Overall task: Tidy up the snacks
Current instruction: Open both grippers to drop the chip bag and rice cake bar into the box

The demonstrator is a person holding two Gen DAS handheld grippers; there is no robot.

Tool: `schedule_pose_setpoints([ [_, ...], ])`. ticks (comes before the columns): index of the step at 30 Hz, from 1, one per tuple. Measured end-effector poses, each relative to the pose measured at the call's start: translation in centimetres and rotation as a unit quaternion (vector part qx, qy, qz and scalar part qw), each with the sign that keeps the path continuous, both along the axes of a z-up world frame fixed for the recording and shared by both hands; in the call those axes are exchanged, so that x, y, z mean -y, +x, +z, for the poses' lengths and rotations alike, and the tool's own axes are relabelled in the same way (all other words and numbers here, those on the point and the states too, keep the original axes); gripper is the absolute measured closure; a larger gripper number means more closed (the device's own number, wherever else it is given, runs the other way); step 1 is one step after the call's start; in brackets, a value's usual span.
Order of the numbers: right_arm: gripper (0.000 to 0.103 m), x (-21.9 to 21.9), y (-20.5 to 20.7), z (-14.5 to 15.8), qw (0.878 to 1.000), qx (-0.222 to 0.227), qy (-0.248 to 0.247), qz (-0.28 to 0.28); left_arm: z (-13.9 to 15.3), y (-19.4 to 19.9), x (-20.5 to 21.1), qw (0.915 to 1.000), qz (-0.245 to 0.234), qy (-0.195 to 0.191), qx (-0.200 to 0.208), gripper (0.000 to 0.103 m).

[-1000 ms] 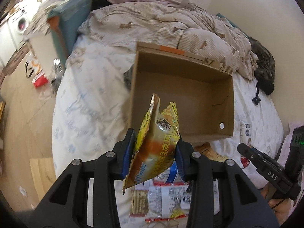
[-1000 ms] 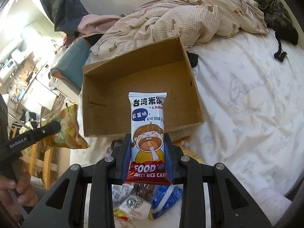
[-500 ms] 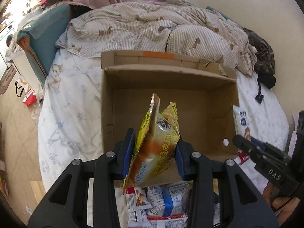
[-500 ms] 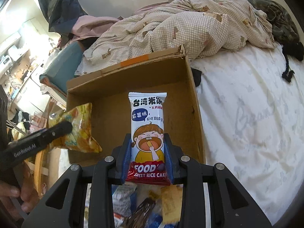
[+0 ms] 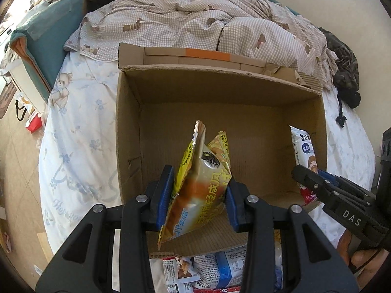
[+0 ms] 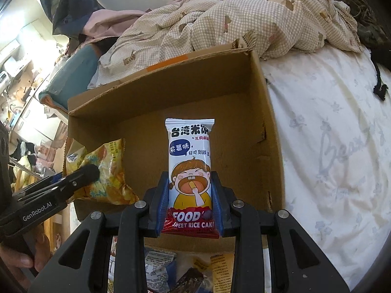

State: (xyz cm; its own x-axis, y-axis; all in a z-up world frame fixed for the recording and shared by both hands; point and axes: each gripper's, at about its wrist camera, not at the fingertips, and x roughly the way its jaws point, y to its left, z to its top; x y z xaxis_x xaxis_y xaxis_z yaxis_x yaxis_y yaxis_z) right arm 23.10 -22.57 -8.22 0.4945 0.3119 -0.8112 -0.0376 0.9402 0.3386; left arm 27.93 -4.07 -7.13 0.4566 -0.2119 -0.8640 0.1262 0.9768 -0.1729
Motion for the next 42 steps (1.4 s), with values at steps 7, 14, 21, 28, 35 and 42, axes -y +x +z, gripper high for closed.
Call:
schedule_pose_setpoints([
  [7,0.07,0.1,0.2,-0.6,1.0,-0.006,0.0,-0.003,-0.3,0.1,0.0,1.0,-0.001,0.004,-0.004,0.068],
  [14,0.069,0.5,0.5,-0.8,1.0,-0.013,0.008,-0.011,-0.2,0.0,0.6,0.9999,-0.005,0.015,0.002,0.066],
  [21,0.062,0.5,0.7,-1.1,1.0,-0.026,0.008,-0.01,0.5,-0.4,0.8,0.9984,0.0,0.051,0.023,0.031],
  [28,0.039,0.4,0.6,-0.7,1.0,-0.019,0.012,-0.012,1.6,-1.1,1.6,0.9959,-0.011,0.074,0.051,0.02],
  [35,0.039,0.3,0.8,-0.6,1.0,-0.019,0.015,-0.006,2.4,-1.4,1.3,0.9959,-0.002,0.061,0.067,0.02],
  [42,0.039,0.8,-0.2,1.0,0.999,0.003,0.026,-0.023,2.9,-2.7,0.3,0.9967,0.018,0.056,0.056,0.02],
])
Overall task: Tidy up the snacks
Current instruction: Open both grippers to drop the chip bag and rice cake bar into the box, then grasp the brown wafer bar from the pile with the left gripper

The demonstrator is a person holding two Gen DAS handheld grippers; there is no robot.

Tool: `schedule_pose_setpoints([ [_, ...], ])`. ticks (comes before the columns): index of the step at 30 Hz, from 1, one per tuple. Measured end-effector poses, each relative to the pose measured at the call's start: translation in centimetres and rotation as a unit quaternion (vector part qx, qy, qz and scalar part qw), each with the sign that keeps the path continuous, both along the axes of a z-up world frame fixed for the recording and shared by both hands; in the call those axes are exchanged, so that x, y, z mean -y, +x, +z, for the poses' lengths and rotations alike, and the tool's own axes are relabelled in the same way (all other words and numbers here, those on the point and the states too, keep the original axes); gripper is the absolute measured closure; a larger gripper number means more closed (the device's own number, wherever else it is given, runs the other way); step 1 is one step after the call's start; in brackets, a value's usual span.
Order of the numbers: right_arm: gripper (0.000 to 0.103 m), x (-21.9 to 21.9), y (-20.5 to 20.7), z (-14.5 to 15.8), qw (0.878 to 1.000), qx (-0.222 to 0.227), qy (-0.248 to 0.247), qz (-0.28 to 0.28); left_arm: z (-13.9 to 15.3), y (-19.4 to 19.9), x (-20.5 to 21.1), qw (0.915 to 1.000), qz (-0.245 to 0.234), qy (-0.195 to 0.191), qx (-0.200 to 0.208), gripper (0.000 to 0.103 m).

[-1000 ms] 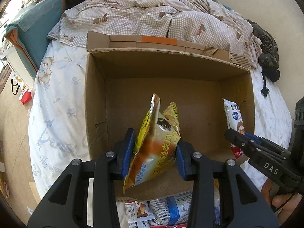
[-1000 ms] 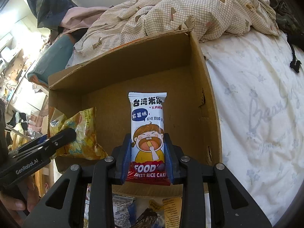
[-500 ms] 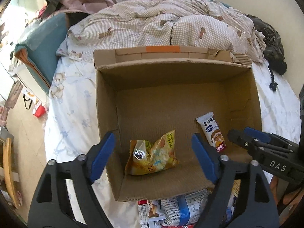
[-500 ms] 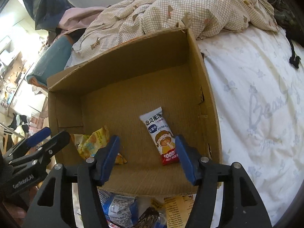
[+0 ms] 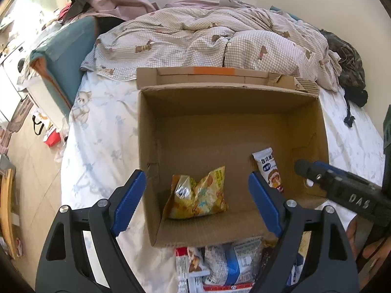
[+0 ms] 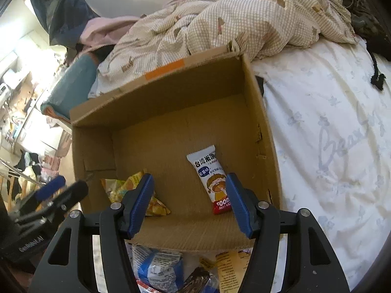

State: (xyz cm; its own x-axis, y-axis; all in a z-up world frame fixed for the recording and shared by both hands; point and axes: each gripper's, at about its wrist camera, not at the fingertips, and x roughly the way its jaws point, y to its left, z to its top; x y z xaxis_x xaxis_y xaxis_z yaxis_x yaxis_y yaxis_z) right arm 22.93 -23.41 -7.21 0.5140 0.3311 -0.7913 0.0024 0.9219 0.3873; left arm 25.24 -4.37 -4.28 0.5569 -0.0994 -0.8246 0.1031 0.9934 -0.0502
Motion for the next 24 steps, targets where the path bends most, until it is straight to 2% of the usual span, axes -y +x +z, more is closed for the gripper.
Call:
schedule_pose_setpoints([
  [4,0.036,0.1,-1.3,1.2,1.0,0.016,0.001,0.004,0.9,-1.0,-0.7,0.9998,0.02,-0.005,0.008,0.02],
  [6,0.025,0.2,-2.0,1.9,1.0,0.024,0.002,0.001,1.5,-1.3,-1.2,0.9992,0.034,-0.014,0.011,0.019],
  [8,0.015,0.2,-2.7,2.4,1.0,0.028,0.01,0.004,2.2,-1.6,-1.6,0.9986,0.041,-0.03,0.017,0.013],
  [9,0.01,0.2,-3.0,2.6,0.999,0.028,0.014,0.005,2.4,-1.8,-1.8,0.9982,0.041,-0.04,0.016,0.003],
  [10,0.008,0.2,-3.5,2.9,0.999,0.03,0.021,0.006,2.6,-1.9,-2.0,0.9977,0.04,-0.054,0.01,0.0],
  [13,0.007,-0.1,-4.7,3.4,0.999,0.033,0.025,0.015,2.2,-2.4,-2.5,0.9953,0.038,-0.087,-0.02,0.0],
  [15,0.007,-0.2,-5.8,3.6,0.999,0.034,0.019,0.014,2.0,-3.1,-2.9,0.994,0.049,-0.093,-0.028,0.0],
  [21,0.007,-0.1,-9.1,4.3,0.999,0.051,-0.013,0.003,3.2,-5.9,-3.2,0.9963,0.066,-0.05,0.023,0.0],
  [24,0.007,0.0,-10.5,4.4,0.998,0.053,-0.024,-0.001,3.6,-7.1,-3.5,0.9963,0.06,-0.046,0.04,0.0],
])
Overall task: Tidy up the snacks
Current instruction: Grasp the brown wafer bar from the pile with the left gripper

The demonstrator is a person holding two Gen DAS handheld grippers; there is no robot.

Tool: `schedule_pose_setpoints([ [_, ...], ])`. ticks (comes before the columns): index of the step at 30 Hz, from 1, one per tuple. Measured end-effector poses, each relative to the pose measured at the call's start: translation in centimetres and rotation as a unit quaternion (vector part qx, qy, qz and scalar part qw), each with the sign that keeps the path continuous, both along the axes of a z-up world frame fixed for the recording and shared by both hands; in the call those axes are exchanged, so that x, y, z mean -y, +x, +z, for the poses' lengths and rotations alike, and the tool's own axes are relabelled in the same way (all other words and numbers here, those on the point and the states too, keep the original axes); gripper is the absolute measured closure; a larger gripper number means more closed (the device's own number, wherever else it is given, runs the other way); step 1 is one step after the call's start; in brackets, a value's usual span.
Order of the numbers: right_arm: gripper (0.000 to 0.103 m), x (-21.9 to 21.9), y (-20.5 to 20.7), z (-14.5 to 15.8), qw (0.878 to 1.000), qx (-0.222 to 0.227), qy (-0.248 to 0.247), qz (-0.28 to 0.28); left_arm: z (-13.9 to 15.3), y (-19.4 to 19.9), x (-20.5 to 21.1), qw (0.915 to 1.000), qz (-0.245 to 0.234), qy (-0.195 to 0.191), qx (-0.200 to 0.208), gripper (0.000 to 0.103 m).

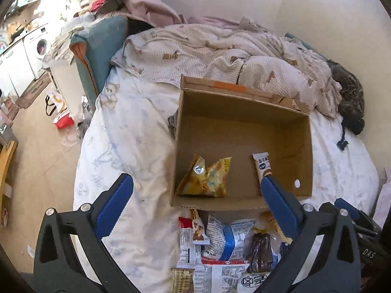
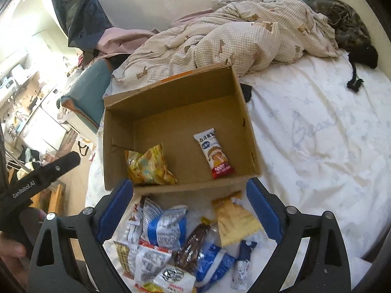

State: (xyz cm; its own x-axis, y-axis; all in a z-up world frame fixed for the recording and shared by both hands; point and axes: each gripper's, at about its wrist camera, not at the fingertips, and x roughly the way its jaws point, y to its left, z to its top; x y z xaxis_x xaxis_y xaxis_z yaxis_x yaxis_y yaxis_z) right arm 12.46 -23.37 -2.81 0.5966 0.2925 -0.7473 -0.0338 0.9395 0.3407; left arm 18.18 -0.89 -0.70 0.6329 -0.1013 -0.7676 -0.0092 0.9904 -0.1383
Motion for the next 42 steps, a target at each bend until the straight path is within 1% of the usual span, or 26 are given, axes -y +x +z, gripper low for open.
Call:
schedule_pose_setpoints([
  [3,0.007,0.1,-0.9,0.1,1.0,0.0,-0.006,0.0,-0.3,-1.0,0.5,0.9996,-0.027,0.006,-0.011,0.0],
  [6,0.007,0.2,-2.2,0.1,1.0,0.0,-0.01,-0.002,-0.6,-2.5,1.2,0.9982,-0.049,0.03,-0.015,0.0],
  [8,0.007,0.4,-2.7,0.1,1.0,-0.002,-0.01,-0.002,-0.7,-3.2,1.8,0.996,-0.072,0.045,-0.027,0.0],
  [10,0.007,0.7,-3.3,-0.1,1.0,-0.004,-0.004,-0.005,-0.7,-4.0,1.9,0.9951,-0.083,0.04,-0.035,0.0],
  [13,0.007,1.3,-3.9,-0.3,1.0,-0.008,0.005,-0.007,-0.3,-5.2,1.2,0.9966,-0.076,0.022,-0.024,0.0],
  [15,0.007,1.6,-4.1,-0.5,1.0,-0.012,0.004,-0.008,-0.5,-5.6,0.6,0.9974,-0.06,0.019,-0.035,0.0],
  [17,0.007,2.1,-4.3,-0.8,1.0,-0.017,-0.001,-0.009,-0.9,-5.9,0.0,0.9972,-0.058,0.017,-0.043,0.0],
  [19,0.007,2.5,-4.5,-0.9,1.0,-0.021,0.0,-0.01,-1.5,-6.1,-0.6,0.9972,-0.048,0.026,-0.05,0.0],
  [21,0.007,2.9,-4.7,-0.9,1.0,-0.022,0.004,-0.013,-2.3,-6.2,-1.1,0.9967,-0.041,0.024,-0.066,0.0],
  [25,0.007,3.6,-4.8,-0.8,0.999,-0.024,0.024,-0.022,-4.8,-6.1,-2.7,0.9936,-0.014,0.016,-0.111,0.0],
  [27,0.007,3.5,-4.7,-0.8,0.999,-0.024,0.027,-0.023,-6.5,-6.2,-2.8,0.9891,-0.017,0.023,-0.145,0.0],
  [28,0.007,3.4,-4.7,-0.8,0.999,-0.024,0.027,-0.022,-7.2,-6.4,-2.6,0.9872,-0.025,0.029,-0.155,0.0],
  [29,0.007,3.3,-4.6,-0.9,0.999,-0.025,0.027,-0.02,-8.1,-6.6,-2.3,0.9851,-0.029,0.043,-0.164,0.0],
  [31,0.007,3.2,-4.5,-1.0,0.999,-0.027,0.027,-0.019,-9.5,-7.0,-2.1,0.9822,-0.024,0.057,-0.177,0.0],
  [33,0.007,3.3,-4.4,-1.1,0.999,-0.029,0.031,-0.021,-11.4,-7.2,-2.1,0.9768,-0.018,0.056,-0.206,0.0],
  [35,0.007,3.4,-4.3,-1.2,0.999,-0.032,0.038,-0.022,-12.7,-7.3,-1.8,0.973,-0.022,0.056,-0.223,0.001],
  [36,0.007,3.4,-4.3,-1.2,0.998,-0.032,0.04,-0.023,-13.0,-7.3,-1.7,0.9725,-0.022,0.059,-0.224,0.003],
  [37,0.007,3.3,-4.2,-1.2,0.998,-0.032,0.04,-0.022,-13.2,-7.3,-1.7,0.9727,-0.023,0.057,-0.224,0.008],
  [40,0.007,3.2,-4.2,-1.2,0.998,-0.032,0.039,-0.021,-14.1,-7.3,-1.2,0.9681,-0.034,0.048,-0.244,0.019],
  [42,0.007,3.2,-4.2,-1.2,0.998,-0.033,0.04,-0.022,-15.0,-7.4,-1.1,0.9656,-0.033,0.038,-0.255,0.022],
])
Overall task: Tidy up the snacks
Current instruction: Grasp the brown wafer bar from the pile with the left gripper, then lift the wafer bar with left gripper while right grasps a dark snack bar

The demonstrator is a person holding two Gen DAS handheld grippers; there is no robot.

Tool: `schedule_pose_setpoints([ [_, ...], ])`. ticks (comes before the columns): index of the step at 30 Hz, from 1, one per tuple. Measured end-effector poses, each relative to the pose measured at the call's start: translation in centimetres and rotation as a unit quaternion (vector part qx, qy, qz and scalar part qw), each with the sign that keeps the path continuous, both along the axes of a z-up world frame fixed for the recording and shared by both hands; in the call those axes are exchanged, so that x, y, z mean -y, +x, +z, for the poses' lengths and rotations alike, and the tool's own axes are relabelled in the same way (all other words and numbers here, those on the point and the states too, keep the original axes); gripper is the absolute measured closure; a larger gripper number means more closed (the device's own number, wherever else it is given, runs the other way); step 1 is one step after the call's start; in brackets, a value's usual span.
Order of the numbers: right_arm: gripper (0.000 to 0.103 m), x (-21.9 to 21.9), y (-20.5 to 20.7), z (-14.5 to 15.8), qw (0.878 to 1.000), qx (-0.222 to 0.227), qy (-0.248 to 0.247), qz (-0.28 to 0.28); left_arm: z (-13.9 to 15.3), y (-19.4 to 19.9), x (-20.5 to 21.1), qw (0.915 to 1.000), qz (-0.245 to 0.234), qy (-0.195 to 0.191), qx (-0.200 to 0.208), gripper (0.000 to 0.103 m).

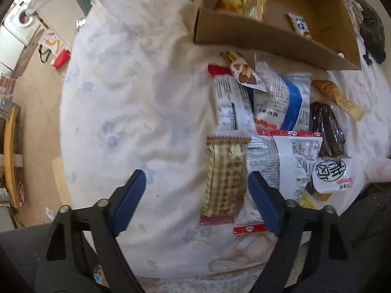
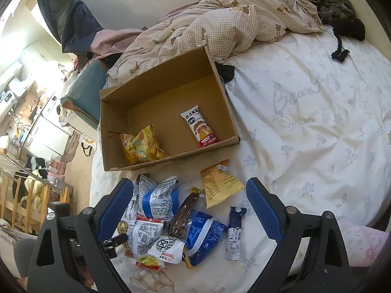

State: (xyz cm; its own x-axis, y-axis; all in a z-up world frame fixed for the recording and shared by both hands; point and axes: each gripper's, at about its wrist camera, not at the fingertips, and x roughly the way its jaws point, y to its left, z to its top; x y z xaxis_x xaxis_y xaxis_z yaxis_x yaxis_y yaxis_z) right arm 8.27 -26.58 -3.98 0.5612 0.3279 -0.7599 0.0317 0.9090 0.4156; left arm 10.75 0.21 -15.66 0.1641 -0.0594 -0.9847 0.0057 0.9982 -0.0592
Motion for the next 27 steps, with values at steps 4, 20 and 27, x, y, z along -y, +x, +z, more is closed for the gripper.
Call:
schedule_pose_setpoints([
  [4,0.007,-0.1,0.1,-0.1,1.0,-0.003,0.002,0.0,-1.2,-0.1,-0.4,0.9986,0.024,-0.043,-0.019,0.05],
  [20,0.007,-0.5,0.4,-0.7,1.0,-0.01,0.001,0.005,-2.6,-1.0,-1.0,0.997,0.032,-0.048,-0.052,0.056],
  [27,0.007,-0.6,0.5,-0.9,1.0,-0.015,0.003,0.006,-2.0,-1.0,0.7,0.9991,0.005,0.015,-0.038,0.08],
])
